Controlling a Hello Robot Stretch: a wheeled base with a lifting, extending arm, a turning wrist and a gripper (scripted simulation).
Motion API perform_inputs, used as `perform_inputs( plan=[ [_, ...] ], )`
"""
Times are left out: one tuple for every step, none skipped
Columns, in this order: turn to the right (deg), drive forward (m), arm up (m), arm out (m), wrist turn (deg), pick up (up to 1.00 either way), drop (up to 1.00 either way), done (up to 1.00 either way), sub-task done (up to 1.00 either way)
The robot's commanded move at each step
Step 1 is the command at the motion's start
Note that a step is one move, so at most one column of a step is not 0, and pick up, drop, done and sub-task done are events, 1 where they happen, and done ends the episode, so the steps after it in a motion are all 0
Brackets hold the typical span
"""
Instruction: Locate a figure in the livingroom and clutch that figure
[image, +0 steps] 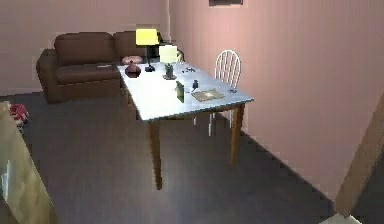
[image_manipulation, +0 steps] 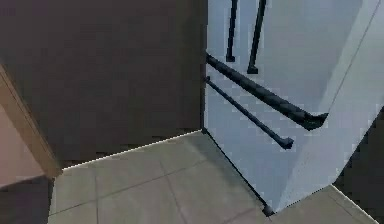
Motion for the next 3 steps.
perform_inputs(
  plan=[
    [0.0, 0.55, 0.00, 0.00, 0.0, 0.00, 0.00, 0.00, 0.00],
    [45.0, 0.00, 0.00, 0.00, 0.0, 0.00, 0.00, 0.00, 0.00],
    [45.0, 0.00, 0.00, 0.00, 0.0, 0.00, 0.00, 0.00, 0.00]
  ],
)
